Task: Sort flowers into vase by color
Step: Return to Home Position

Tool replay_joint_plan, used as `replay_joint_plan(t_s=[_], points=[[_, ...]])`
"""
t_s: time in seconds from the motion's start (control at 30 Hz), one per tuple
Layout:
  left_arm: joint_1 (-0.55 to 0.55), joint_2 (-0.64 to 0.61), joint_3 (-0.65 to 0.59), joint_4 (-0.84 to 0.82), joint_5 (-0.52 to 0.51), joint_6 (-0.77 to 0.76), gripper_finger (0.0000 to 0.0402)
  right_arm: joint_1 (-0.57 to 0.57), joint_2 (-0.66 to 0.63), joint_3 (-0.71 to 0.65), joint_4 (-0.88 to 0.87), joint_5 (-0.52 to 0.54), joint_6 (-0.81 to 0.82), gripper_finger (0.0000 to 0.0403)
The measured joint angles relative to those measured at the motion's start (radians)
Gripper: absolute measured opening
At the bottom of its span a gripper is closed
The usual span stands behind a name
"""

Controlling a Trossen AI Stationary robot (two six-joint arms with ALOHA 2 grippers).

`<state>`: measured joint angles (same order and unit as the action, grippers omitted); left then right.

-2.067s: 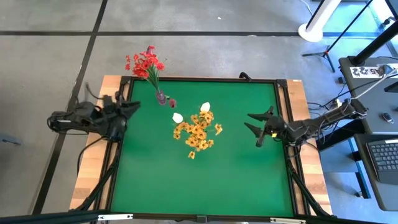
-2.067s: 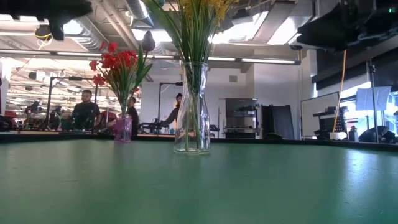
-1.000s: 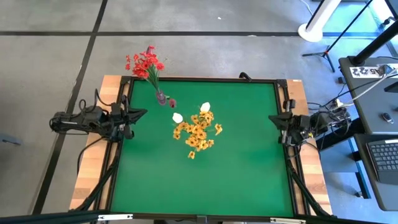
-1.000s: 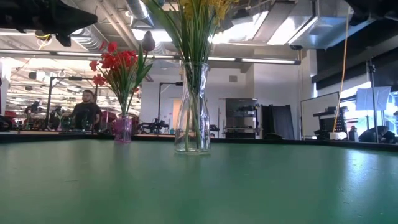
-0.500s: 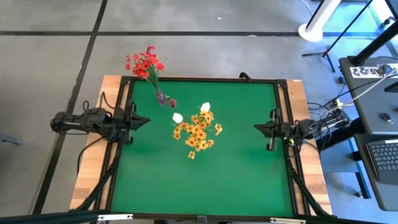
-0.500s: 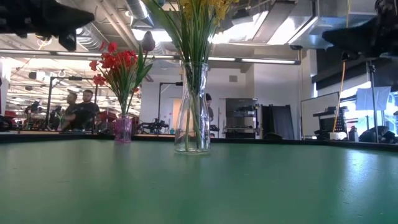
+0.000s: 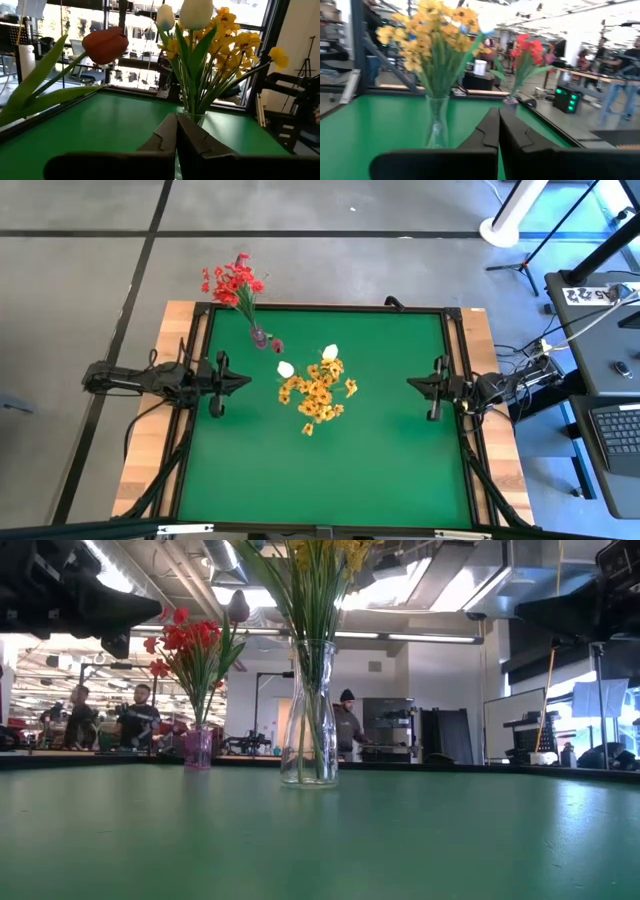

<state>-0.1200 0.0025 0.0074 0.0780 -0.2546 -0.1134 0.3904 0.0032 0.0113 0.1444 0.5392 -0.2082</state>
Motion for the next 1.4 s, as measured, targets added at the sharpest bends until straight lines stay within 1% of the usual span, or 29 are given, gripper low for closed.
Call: replay_joint_plan(t_s=[0.07, 0.17, 0.33, 1.4], points=[[0.0, 0.0, 0.0, -0.006, -0.001, -0.007, 0.0, 0.0, 0.0, 0.0, -0.012, 0.026, 0.001, 0.0001], [0.0, 0.0, 0.0, -0.023, -0.034, -0.014, 0.0, 0.001, 0.0, -0.001, -0.015, 0.045, 0.002, 0.0001], [0.0, 0.006, 0.0, -0.022, -0.046, -0.013, 0.0, 0.002, 0.0, -0.001, -0.021, 0.026, 0.003, 0.0001], [0.0, 0.006, 0.0, -0.021, -0.047, -0.008, 0.0, 0.002, 0.001, -0.003, -0.023, 0.025, -0.001, 0.0001]])
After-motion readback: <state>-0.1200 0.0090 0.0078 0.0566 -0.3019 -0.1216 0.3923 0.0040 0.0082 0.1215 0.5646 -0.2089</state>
